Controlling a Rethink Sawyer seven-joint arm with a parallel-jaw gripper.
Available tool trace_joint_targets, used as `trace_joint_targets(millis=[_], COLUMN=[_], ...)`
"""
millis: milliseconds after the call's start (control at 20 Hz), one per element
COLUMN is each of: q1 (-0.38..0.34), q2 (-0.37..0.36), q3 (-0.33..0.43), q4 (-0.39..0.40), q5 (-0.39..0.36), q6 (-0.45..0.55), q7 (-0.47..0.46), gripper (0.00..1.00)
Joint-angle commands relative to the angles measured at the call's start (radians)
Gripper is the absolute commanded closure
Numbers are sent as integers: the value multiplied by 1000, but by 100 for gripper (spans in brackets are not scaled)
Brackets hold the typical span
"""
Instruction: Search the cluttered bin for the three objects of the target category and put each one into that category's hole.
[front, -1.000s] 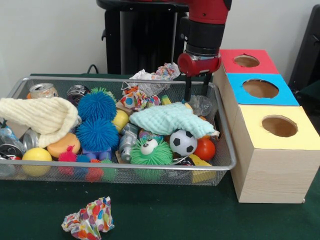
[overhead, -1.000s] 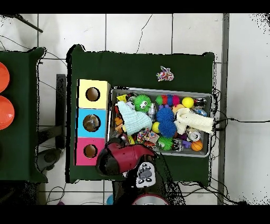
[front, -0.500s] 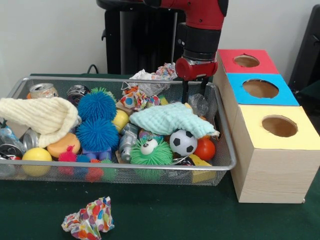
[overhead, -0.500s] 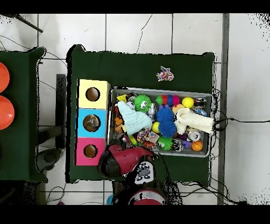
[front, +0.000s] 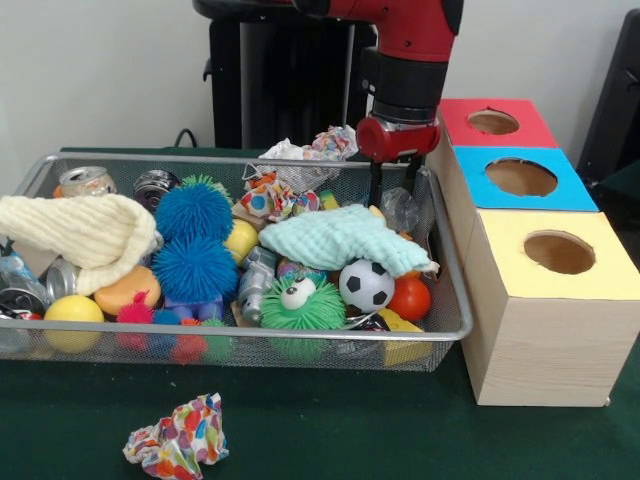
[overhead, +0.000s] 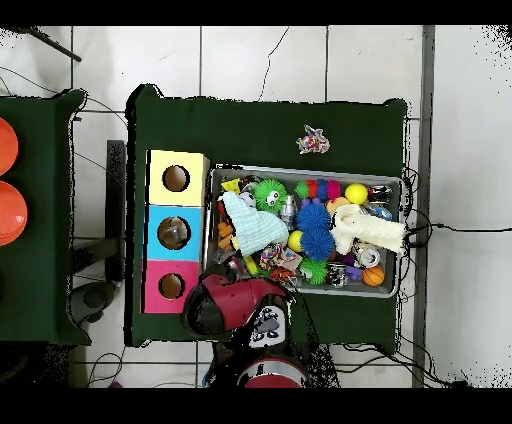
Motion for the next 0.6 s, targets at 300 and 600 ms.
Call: trace_joint_targets(millis=[300, 600], q1=[-12, -17], q2=[30, 32], q3=[17, 18], q4=[-23, -17], q5=[54, 50], q6=[-42, -65], q7=[219, 224], gripper=[0, 0])
